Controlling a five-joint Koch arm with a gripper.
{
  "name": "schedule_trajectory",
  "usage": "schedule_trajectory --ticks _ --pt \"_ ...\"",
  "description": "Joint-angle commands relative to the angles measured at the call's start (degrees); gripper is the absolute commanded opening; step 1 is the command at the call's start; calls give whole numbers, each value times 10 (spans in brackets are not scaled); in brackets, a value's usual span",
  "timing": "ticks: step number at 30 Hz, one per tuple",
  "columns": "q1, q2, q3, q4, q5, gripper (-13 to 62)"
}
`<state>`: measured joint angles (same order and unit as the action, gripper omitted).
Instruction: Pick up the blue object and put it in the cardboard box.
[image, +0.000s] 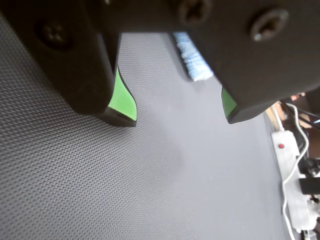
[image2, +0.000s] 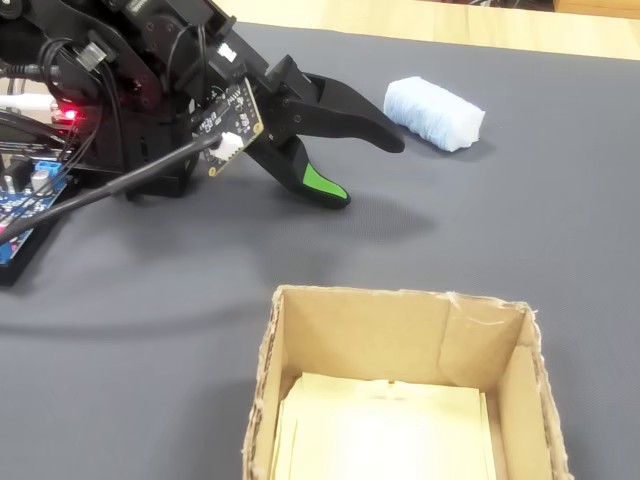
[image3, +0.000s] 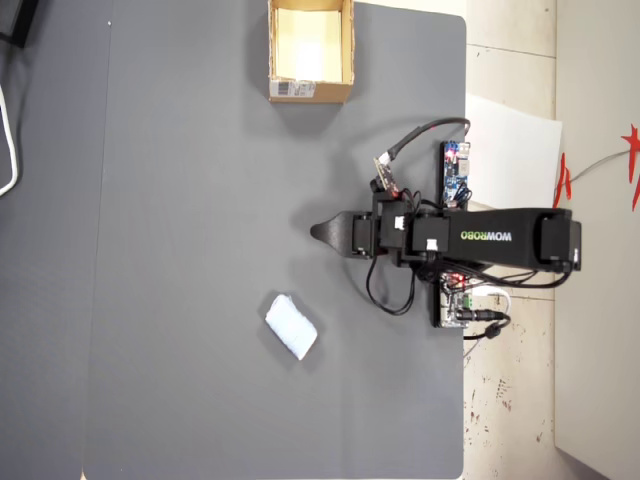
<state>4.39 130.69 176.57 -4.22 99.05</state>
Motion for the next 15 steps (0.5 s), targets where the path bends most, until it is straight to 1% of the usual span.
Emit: schedule_trajectory --ticks 1,9,15 --pt "-7 50 21 19 16 339" --pt "-9 50 21 18 28 339" --pt "-24 50 21 18 83 338"
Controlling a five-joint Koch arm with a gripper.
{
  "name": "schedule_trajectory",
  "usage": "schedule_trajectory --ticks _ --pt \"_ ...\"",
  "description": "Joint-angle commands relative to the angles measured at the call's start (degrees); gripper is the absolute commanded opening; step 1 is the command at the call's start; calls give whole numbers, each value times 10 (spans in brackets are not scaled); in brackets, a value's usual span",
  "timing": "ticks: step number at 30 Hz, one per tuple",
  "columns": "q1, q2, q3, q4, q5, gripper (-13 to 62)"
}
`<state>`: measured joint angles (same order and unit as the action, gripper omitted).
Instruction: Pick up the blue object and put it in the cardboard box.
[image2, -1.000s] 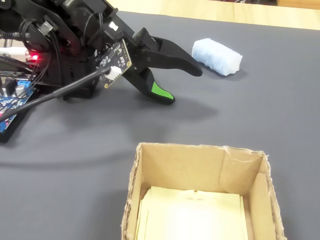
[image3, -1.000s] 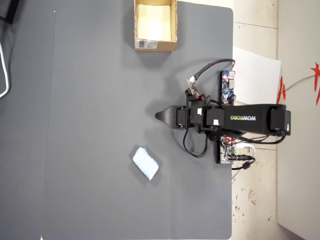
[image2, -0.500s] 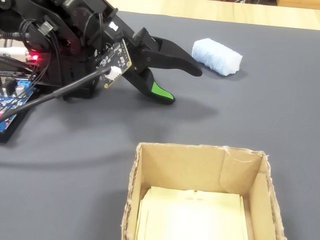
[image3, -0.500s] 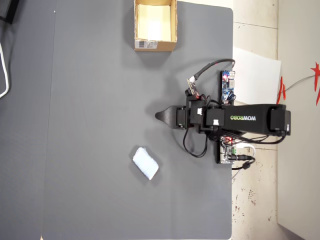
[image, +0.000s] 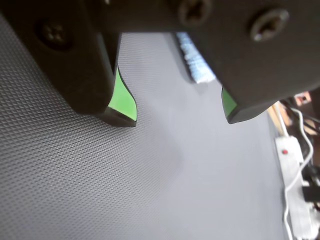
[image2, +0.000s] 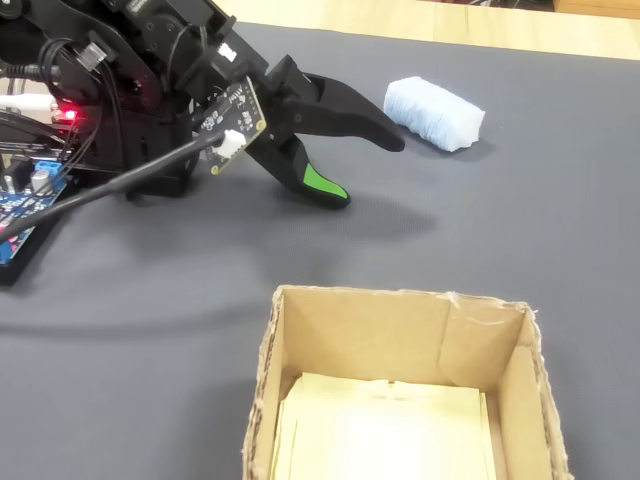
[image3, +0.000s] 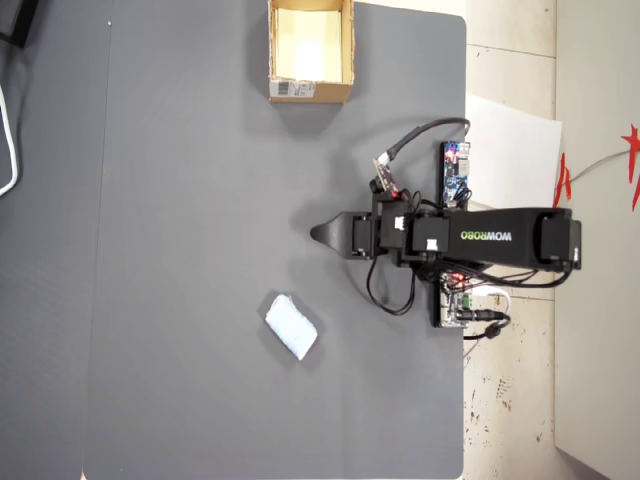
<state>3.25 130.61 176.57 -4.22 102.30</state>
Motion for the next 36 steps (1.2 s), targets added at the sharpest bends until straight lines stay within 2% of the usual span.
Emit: schedule_trajectory --ticks 1,18,27,36 --pt "-16 51 21 18 60 338" --pt "-113 47 -10 73 301 338" --pt "-137 47 -62 140 310 338" --pt "-179 -2 -195 289 241 337"
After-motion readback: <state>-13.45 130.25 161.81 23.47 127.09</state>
